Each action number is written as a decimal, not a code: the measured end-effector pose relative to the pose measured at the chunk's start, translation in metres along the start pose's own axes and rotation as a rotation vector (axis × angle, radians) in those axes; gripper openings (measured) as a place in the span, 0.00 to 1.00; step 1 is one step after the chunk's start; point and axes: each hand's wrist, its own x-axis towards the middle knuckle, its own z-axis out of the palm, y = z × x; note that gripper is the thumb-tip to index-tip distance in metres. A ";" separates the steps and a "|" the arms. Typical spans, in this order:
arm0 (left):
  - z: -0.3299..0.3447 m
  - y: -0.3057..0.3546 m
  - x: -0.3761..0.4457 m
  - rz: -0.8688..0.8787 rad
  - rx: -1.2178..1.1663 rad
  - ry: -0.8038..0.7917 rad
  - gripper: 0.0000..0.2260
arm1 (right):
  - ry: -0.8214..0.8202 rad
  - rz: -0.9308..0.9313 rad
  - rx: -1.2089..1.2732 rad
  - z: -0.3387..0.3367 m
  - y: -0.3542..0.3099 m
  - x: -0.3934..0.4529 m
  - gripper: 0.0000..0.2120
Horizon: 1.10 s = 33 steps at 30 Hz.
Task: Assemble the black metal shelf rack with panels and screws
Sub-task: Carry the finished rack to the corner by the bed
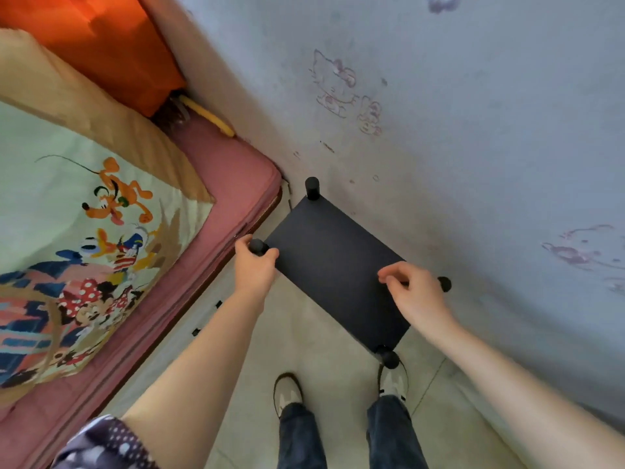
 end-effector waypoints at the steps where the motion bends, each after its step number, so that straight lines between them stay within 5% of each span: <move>1: -0.004 0.001 0.003 0.051 0.082 -0.039 0.26 | 0.028 0.042 0.017 0.001 0.003 -0.007 0.09; 8: -0.015 0.017 0.032 0.200 0.419 -0.223 0.26 | 0.219 0.392 0.105 0.006 0.036 -0.047 0.07; 13: -0.012 0.018 0.048 0.224 0.436 -0.295 0.24 | 0.106 0.723 0.609 0.015 0.041 -0.045 0.24; 16: -0.011 0.016 0.052 0.261 0.463 -0.318 0.20 | 0.036 0.715 0.784 0.020 0.039 -0.039 0.28; 23: -0.017 0.013 0.062 0.258 0.432 -0.312 0.22 | -0.015 0.687 0.677 0.027 0.030 -0.027 0.41; 33: -0.039 0.023 0.083 0.202 0.266 -0.266 0.22 | 0.009 0.583 0.607 0.026 -0.001 0.013 0.44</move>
